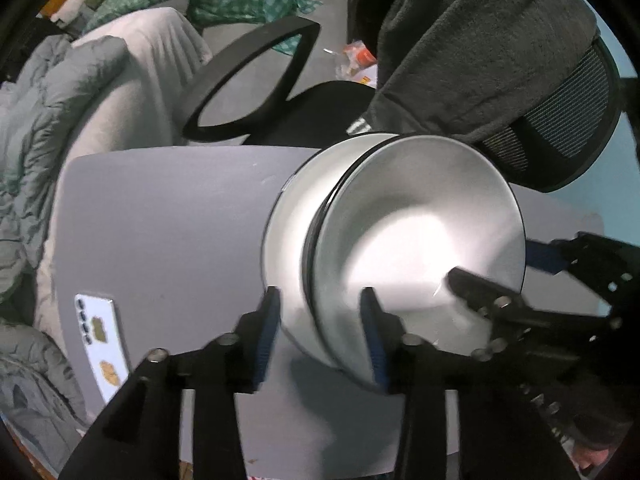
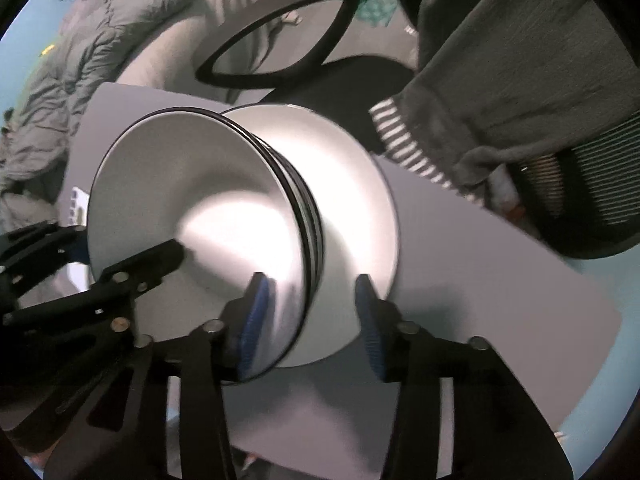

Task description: Organize plates and bowls

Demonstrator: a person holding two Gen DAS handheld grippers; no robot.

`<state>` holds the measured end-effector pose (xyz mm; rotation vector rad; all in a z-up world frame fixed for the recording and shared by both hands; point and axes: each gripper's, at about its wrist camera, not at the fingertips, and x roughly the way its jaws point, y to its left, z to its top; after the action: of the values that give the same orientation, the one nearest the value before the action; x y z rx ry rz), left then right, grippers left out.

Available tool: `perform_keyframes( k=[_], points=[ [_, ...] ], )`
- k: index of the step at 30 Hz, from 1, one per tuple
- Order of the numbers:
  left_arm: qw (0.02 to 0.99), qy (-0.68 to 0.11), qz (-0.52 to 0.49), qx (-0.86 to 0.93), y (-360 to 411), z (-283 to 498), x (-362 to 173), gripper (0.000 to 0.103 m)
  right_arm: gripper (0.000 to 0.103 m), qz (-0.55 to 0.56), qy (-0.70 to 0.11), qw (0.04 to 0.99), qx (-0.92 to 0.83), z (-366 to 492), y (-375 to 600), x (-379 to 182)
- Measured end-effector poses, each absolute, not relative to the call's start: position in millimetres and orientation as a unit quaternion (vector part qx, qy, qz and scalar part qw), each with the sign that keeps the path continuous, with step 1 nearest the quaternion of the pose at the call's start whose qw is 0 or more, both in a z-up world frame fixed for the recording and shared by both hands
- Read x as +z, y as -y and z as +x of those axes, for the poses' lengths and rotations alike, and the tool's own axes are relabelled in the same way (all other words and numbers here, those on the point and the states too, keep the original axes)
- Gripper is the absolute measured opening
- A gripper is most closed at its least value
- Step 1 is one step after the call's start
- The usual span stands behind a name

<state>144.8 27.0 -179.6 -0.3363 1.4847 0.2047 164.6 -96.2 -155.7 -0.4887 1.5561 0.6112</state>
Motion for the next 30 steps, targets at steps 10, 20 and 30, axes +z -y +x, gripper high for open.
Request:
perform_keyframes(
  k=[10, 20, 30],
  points=[
    [0.758, -0.625, -0.154, 0.108, -24.4, 112.9, -124.4, 0.062, 0.057, -0.218, -0.638, 0.698, 0.239, 152.4, 111.2, -99.2],
    [0.811, -0.558, -0.135, 0.111, -18.2, 85.8, -46.6, 0.075, 0.058, -0.182, -0.595, 0.744, 0.245, 134.8, 123.7, -30.5],
    [0.843, -0.51, -0.124, 0.115, -12.6, 58.7, 7.0, 0.08, 0.065, -0.157, -0.538, 0.787, 0.26, 108.6, 129.6, 26.8]
  ],
)
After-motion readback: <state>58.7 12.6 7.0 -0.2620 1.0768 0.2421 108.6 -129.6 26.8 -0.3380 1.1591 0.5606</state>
